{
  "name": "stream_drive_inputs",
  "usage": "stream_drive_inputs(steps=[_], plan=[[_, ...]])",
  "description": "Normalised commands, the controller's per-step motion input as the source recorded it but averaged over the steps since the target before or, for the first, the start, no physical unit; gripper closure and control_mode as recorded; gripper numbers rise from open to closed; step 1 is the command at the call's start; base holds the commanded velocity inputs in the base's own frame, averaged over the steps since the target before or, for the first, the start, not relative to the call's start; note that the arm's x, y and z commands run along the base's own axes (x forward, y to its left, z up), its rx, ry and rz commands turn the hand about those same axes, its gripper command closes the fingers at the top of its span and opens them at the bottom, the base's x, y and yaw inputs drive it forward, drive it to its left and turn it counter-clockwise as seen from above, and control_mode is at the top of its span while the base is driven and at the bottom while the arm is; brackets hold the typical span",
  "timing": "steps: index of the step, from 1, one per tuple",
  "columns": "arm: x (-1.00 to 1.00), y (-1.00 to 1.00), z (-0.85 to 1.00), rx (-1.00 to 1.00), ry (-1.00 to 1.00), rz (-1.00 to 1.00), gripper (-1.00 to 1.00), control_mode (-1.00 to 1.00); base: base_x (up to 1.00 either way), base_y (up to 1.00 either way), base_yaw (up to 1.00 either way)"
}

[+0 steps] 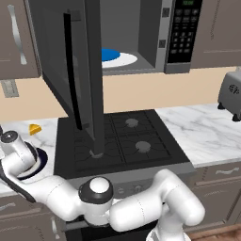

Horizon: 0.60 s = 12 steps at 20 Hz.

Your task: Pick the bell pepper from the counter and place it in the microwave. Then turn on the microwave.

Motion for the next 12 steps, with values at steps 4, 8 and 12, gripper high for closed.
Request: stream_drive_inputs(steps=[4,8,12], plan=[[0.08,0.0,-0.17,0.0,0.11,0.0,-1.0,-1.0,0.0,0.0,0.0],[0.02,0.02,-0.27,0.0,0.16,0.0,-1.0,-1.0,0.0,0.0,0.0],[-0.01,0.02,-0.32,0.0,0.15,0.0,-1.0,-1.0,0.0,0.0,0.0]])
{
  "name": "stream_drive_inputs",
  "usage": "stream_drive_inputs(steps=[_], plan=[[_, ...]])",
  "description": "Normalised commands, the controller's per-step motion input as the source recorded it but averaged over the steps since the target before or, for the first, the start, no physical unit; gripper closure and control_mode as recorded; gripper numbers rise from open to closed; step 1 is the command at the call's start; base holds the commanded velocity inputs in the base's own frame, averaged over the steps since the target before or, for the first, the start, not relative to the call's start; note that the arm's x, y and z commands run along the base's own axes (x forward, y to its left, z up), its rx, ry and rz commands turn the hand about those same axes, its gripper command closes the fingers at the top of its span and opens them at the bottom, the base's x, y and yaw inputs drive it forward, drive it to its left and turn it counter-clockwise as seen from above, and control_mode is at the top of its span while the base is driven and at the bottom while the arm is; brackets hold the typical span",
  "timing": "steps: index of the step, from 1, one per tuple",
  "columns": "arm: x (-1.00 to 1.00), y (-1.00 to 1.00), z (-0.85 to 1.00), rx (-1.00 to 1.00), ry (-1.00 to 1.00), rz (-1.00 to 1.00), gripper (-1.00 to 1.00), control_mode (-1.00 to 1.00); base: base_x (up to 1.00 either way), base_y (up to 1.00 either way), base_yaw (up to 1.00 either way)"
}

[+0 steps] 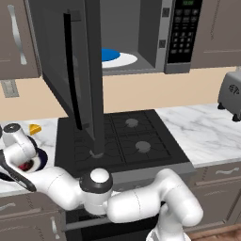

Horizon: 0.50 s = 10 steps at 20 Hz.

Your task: Pick the bell pepper from the counter and place it in the microwave. Then turn on the microwave.

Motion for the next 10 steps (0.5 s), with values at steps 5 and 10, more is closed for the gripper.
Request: stream_drive_inputs(steps=[5,10], plan=[[-0.01,0.0,-0.33,0.0,0.08,0.0,-1.0,-1.0,0.0,0.0,0.0],[-0.02,0.02,-0.36,0.0,0.0,0.0,-1.0,-1.0,0.0,0.0,0.0]])
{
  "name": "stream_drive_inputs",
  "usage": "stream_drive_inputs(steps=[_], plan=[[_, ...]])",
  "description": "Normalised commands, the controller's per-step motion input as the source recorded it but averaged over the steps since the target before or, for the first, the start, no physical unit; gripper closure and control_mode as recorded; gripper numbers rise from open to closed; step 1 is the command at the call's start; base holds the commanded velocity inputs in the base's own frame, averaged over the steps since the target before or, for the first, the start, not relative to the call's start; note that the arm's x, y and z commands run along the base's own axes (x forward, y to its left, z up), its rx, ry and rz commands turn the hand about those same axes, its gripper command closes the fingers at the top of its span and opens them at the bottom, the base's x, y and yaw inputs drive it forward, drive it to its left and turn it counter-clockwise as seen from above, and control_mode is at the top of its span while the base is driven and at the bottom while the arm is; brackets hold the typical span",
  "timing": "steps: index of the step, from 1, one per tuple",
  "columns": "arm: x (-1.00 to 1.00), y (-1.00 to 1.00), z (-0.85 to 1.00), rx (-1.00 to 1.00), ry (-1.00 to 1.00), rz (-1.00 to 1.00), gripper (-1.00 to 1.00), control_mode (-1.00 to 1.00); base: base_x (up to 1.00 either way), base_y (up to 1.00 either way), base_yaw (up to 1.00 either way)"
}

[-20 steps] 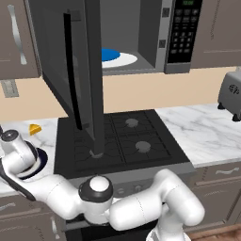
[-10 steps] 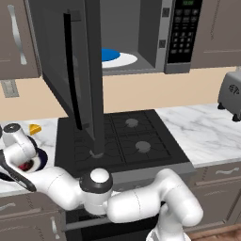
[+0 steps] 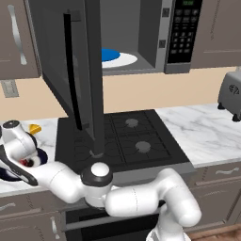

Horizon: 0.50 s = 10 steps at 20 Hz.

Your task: Pick the bell pepper from the counter and place it in the microwave. Then turn on the microwave.

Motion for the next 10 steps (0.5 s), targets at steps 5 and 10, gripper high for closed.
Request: stream_drive_inputs(steps=[5,10], plan=[[-0.09,0.05,-0.41,0.0,0.0,0.0,1.0,-1.0,0.0,0.0,0.0],[-0.13,0.0,-0.38,0.0,0.0,0.0,1.0,-1.0,0.0,0.0,0.0]])
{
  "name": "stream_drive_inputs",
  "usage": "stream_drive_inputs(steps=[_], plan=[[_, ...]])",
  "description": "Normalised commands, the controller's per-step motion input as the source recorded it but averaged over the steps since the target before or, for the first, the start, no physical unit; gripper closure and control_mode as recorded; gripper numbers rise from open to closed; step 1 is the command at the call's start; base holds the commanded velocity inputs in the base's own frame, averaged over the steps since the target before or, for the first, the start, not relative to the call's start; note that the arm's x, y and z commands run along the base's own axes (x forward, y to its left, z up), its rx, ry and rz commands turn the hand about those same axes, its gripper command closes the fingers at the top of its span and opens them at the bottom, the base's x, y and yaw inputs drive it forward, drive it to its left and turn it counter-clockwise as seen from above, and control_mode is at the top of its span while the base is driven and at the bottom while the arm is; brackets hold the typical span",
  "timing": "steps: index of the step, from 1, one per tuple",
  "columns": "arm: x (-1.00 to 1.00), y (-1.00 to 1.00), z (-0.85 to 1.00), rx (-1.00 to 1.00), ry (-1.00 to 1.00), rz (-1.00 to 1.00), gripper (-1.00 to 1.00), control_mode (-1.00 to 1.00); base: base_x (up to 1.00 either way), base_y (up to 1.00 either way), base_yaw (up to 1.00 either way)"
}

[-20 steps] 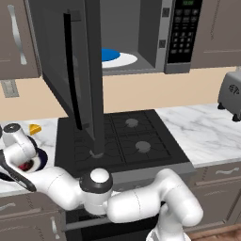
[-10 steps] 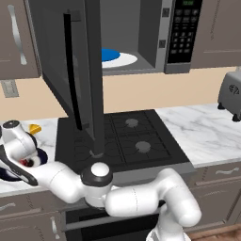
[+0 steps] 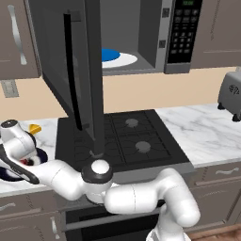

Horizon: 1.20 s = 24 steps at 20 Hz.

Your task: Pick the bell pepper from the counter and place it in the microwave. Then turn on the microwave.

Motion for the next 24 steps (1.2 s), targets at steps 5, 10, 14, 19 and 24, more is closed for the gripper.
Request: stream_drive_inputs(steps=[5,10,14,19,24], plan=[[-0.15,0.0,-0.38,0.0,0.0,0.0,1.0,-1.0,0.0,0.0,0.0],[-0.25,0.08,-0.24,0.0,-0.07,0.0,1.0,-1.0,0.0,0.0,0.0],[-0.3,0.05,-0.1,0.0,-0.21,0.0,1.0,-1.0,0.0,0.0,0.0],[-0.3,0.03,-0.07,0.0,-0.24,0.0,1.0,-1.0,0.0,0.0,0.0],[-0.21,0.03,0.01,0.0,-0.1,0.0,1.0,-1.0,0.0,0.0,0.0]])
